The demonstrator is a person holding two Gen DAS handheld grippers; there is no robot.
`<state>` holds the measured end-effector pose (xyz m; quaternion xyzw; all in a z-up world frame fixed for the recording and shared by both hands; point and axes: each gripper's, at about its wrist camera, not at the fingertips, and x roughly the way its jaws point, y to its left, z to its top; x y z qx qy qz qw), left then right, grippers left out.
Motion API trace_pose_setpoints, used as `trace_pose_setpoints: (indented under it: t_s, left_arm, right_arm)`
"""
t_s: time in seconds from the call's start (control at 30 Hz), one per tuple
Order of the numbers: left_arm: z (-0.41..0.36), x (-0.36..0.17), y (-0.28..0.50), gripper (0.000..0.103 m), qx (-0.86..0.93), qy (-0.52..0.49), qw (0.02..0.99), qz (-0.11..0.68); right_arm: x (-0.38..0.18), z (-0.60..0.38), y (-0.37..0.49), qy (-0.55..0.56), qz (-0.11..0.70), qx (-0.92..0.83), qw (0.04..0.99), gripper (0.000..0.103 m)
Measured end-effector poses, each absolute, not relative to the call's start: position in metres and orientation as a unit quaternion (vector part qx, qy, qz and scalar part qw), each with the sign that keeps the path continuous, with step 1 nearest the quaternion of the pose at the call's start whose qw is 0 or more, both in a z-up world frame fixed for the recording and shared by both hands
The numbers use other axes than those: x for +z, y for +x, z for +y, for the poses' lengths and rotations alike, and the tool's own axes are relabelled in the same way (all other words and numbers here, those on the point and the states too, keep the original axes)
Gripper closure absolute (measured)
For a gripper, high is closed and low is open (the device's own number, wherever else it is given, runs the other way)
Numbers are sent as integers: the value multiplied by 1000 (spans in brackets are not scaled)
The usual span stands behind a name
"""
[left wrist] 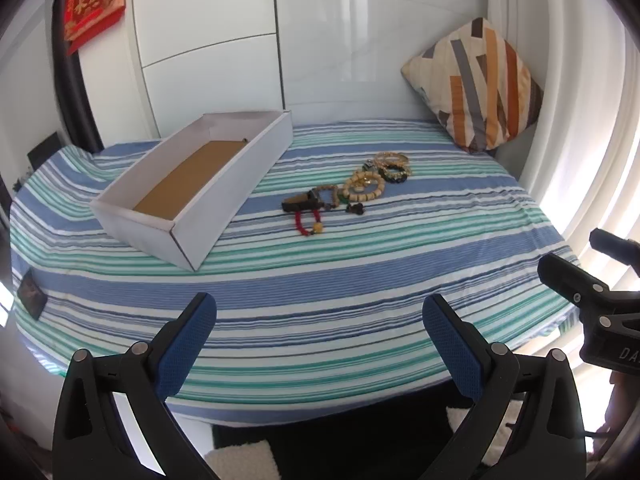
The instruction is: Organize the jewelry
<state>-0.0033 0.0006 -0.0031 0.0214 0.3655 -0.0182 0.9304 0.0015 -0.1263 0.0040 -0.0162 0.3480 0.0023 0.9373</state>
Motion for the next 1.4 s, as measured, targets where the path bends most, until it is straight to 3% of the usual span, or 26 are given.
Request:
trace_pose_setpoints:
  t_s: [1.4]
  left_arm:
    - [-6,-5,1,0,-11,32,929,370]
  right_arm:
    - [-3,-127,0,-6,350,-1,937,0]
